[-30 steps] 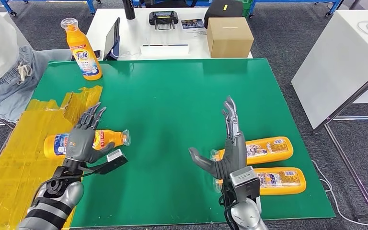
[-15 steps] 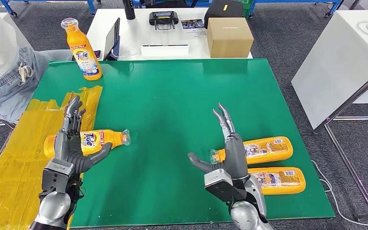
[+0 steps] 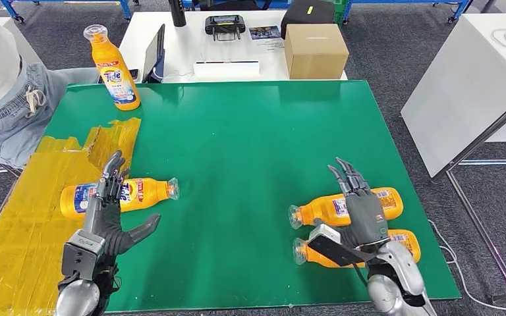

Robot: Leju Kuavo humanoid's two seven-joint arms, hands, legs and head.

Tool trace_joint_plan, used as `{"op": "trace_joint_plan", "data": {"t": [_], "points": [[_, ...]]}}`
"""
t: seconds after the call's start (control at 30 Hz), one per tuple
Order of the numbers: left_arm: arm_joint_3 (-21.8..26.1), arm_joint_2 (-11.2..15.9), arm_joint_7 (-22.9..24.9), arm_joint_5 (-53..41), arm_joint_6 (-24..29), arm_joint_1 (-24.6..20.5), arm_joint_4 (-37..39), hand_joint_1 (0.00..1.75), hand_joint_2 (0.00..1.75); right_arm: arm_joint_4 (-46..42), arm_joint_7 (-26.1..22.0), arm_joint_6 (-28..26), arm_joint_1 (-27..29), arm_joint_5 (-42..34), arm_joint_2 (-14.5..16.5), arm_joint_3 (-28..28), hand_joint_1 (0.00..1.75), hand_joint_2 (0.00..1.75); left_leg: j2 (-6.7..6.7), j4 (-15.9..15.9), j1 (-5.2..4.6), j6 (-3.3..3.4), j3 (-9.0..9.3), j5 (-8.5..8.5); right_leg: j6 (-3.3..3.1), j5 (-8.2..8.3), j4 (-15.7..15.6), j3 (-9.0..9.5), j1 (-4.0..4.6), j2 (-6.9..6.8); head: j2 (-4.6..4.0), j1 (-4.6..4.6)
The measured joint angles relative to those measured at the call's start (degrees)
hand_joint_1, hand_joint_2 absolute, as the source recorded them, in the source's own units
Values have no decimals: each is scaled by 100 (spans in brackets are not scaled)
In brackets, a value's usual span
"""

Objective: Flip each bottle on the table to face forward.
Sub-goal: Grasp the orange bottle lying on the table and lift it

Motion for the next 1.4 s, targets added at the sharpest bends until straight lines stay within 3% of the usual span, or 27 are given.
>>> {"op": "trace_joint_plan", "data": {"t": [0.27,0.6,1.0,1.4], "points": [[111,-51,2,218,-219,4,17,0,175,335,127,186,-75,284,-472,-399,0,175,0,0,0,0,-1,0,0,0,0,1,0,0,0,1],[145,-90,2,242,-238,0,85,0,175,566,289,217,-193,352,-661,-548,0,175,1,0,0,0,-1,0,1,0,0,0,0,0,0,-1],[197,-134,-42,359,-296,-34,287,0,175,1317,647,674,-754,727,-1109,-627,0,175,0,3,-2,2,-2,1,3,2,1,2,-1,0,0,-2],[432,-173,-126,674,-338,-181,390,0,175,2718,778,1253,-1789,959,-1479,-199,0,175,-1,3,-2,3,-1,3,4,3,1,6,-1,-1,0,-1]]}}
